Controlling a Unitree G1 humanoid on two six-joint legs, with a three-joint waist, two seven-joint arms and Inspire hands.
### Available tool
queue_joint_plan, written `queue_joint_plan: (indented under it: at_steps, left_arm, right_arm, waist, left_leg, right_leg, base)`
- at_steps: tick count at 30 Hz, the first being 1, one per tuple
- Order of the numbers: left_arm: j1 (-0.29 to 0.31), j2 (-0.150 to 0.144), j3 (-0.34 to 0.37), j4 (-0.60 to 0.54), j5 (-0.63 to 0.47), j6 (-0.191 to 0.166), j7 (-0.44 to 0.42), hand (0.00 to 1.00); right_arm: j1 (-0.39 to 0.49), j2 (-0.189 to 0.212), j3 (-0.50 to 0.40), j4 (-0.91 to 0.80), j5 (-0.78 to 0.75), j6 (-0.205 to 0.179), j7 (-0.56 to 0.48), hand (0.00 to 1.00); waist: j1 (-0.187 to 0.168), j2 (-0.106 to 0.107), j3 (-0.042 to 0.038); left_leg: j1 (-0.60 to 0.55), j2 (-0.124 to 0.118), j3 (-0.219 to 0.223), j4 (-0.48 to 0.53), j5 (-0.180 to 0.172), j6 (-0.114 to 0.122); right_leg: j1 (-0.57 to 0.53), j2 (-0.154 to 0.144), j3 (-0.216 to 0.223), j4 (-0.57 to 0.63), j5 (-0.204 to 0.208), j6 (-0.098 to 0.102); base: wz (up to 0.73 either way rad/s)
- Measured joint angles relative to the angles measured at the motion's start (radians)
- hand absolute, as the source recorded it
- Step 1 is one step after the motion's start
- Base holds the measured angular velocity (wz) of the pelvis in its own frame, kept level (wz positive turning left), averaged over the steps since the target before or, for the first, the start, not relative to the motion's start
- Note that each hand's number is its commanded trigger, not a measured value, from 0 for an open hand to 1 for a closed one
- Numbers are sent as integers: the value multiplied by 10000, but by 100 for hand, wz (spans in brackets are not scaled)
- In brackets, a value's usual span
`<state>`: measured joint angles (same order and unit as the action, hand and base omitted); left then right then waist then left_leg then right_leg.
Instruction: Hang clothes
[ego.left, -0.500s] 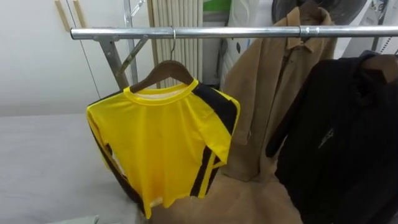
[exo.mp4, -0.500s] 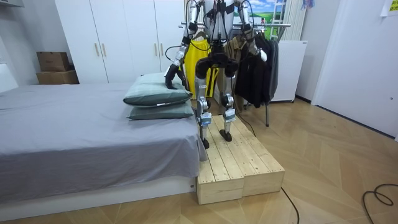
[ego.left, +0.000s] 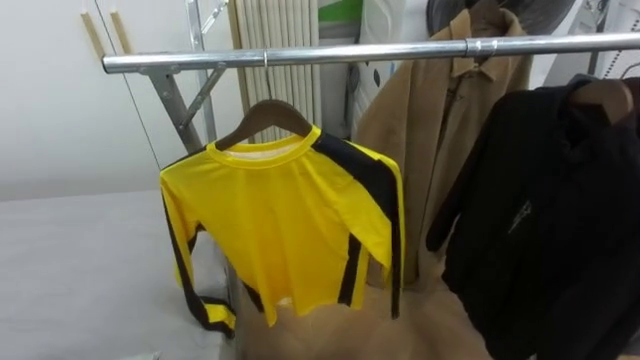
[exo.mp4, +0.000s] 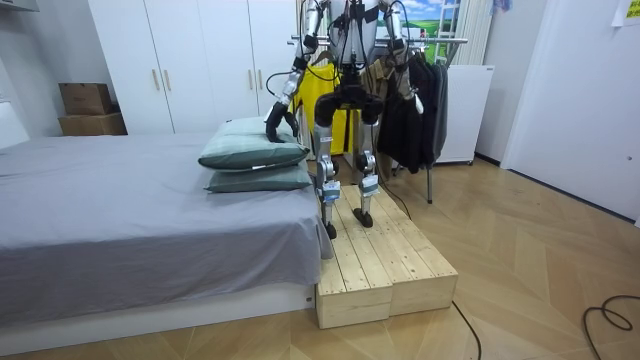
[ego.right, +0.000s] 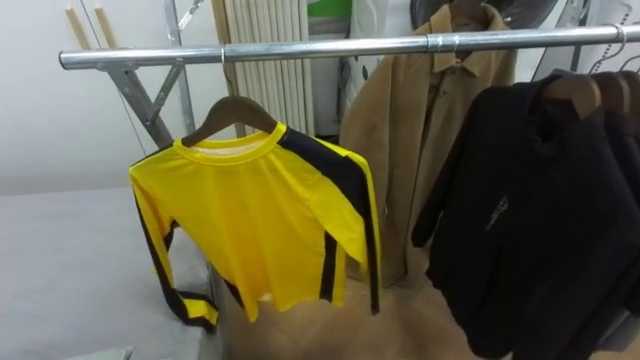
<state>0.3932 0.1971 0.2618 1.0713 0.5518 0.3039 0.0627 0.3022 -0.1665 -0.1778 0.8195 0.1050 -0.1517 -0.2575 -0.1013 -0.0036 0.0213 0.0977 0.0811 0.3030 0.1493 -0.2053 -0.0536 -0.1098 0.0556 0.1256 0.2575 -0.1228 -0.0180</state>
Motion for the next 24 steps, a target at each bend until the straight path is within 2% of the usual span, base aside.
queue_joint_plan:
  at_steps: [3, 7, 13, 15, 24]
  left_arm:
    - [-13, -19, -117, 142, -50, -26, 0, 0]
    - [-129, -14, -125, 279, -108, -38, 24, 0]
    - [-537, -34, -505, 906, -381, -41, 637, 0]
    - [-547, -64, -488, 914, -505, -41, 856, 0]
    - [-612, -89, -502, 1072, -1744, -45, 1385, 0]
  right_arm:
    - [15, 5, 470, 612, 160, -6, 620, 0]
    - [-248, 72, 1007, 1772, 995, -2, 1344, 0]
    - [-591, 392, 1782, 2339, 2146, -43, 2225, 0]
    - [-696, 415, 1769, 2662, 2571, -230, 2478, 0]
    - [-1040, 458, 1779, 3148, 3351, -227, 2831, 0]
  waist:
    - [6, 33, -18]
    - [8, 71, -39]
    - [40, 89, -28]
    - [53, 94, -24]
    - [66, 65, -3]
  left_leg:
    - [-5, -4, 146, -37, 0, 5]
    - [-42, -16, 67, -15, -8, 19]
    - [-43, -20, 34, 30, -12, 25]
    - [-48, -23, -39, 29, -11, 26]
    - [-72, -25, -75, 30, -12, 26]
  right_leg:
    - [-112, 29, 101, 33, 39, -8]
    - [-88, -16, 47, -20, 57, 0]
    - [-81, -14, 36, -4, 62, 5]
    - [-67, -4, 34, -25, 72, 4]
    - [-80, 3, 12, -23, 80, -9]
  base:
    - [-17]
    - [4]
    - [1]
    - [0]
    - [0]
